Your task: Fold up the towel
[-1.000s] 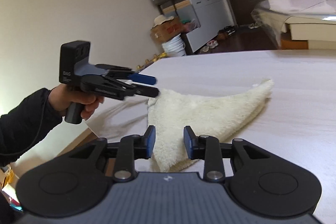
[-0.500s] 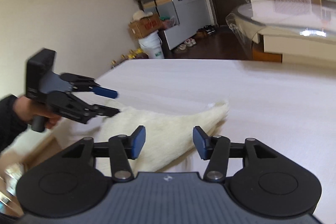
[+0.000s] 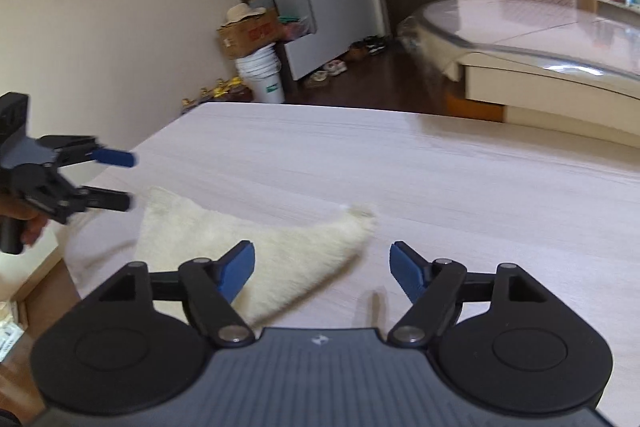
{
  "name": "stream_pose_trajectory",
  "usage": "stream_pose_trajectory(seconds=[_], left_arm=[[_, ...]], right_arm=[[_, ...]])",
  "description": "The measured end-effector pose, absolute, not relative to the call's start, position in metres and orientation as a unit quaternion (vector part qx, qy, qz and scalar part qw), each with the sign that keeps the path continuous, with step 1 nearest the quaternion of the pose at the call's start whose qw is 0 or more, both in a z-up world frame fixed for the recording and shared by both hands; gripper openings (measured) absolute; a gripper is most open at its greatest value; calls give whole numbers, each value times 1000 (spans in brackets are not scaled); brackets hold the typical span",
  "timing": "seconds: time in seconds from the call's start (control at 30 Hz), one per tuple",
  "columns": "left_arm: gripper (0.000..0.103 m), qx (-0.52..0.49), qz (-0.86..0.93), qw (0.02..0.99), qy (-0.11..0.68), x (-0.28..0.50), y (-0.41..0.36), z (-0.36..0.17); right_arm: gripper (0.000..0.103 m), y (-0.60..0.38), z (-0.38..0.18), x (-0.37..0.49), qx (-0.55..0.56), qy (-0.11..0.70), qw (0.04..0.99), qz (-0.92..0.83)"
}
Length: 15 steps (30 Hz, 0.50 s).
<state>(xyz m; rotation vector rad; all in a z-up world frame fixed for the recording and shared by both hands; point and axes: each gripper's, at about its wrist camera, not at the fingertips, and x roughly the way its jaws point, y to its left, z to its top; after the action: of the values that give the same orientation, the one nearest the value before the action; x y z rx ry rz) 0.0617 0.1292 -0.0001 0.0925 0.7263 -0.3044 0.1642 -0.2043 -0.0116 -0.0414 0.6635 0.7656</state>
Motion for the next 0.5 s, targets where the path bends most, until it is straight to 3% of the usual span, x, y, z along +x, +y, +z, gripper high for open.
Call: stream_pose_trajectory(seconds=[0.33, 0.5], left_arm=[[94, 71, -98, 926, 357, 93, 125, -18], [94, 74, -102, 928, 350, 114, 128, -23]], right_arm=[[82, -162, -16, 156, -150, 286, 880, 347], [87, -162, -21, 165, -139, 284, 893, 320]])
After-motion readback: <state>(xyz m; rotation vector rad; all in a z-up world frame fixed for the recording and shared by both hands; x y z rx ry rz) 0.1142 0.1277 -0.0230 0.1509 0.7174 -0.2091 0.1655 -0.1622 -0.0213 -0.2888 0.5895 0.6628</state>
